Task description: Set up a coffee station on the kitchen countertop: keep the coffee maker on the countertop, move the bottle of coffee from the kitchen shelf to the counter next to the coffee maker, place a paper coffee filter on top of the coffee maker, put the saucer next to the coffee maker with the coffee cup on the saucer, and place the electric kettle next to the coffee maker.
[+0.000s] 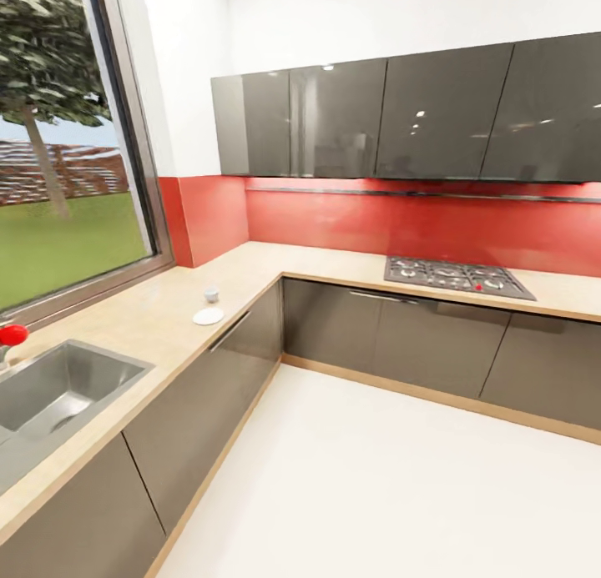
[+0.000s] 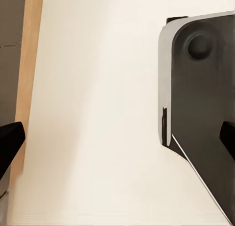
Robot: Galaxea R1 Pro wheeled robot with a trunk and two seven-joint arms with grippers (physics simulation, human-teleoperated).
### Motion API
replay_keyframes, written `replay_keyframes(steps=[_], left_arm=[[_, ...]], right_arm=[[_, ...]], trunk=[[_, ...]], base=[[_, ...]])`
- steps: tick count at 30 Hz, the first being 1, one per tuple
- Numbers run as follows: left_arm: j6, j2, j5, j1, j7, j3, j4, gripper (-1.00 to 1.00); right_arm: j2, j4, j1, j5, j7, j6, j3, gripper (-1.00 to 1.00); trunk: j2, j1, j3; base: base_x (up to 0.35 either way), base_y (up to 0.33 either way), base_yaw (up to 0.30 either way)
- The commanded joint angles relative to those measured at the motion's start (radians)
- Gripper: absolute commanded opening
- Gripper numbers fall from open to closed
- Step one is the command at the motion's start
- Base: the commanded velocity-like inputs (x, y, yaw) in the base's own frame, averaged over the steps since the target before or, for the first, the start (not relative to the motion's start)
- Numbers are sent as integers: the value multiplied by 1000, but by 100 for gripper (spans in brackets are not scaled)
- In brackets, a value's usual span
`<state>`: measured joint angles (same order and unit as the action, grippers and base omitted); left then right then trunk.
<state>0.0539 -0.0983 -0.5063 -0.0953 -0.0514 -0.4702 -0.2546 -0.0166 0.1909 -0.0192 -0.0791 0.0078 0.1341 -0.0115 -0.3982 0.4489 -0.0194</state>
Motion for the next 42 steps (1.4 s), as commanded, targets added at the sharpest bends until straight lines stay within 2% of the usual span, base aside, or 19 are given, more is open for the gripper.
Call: replay_keyframes(steps=[1, 22, 42], left_arm=[[3, 1, -9, 0, -5, -8, -2, 100], [3, 2, -9, 0, -5, -8, -2, 100], [3, 11, -10, 0, -6, -8, -2, 100]], right_arm=[[0, -1, -1, -8, 1, 4, -1, 100], [0, -4, -1, -8, 1, 4, -1, 100], [0, -4, -1, -10, 0, 4, -7, 100]], trunk=[[-2, 1, -2], [-2, 1, -2], [-2, 1, -2]], base=[[339, -3, 0], [339, -15, 0], [313, -166, 0]])
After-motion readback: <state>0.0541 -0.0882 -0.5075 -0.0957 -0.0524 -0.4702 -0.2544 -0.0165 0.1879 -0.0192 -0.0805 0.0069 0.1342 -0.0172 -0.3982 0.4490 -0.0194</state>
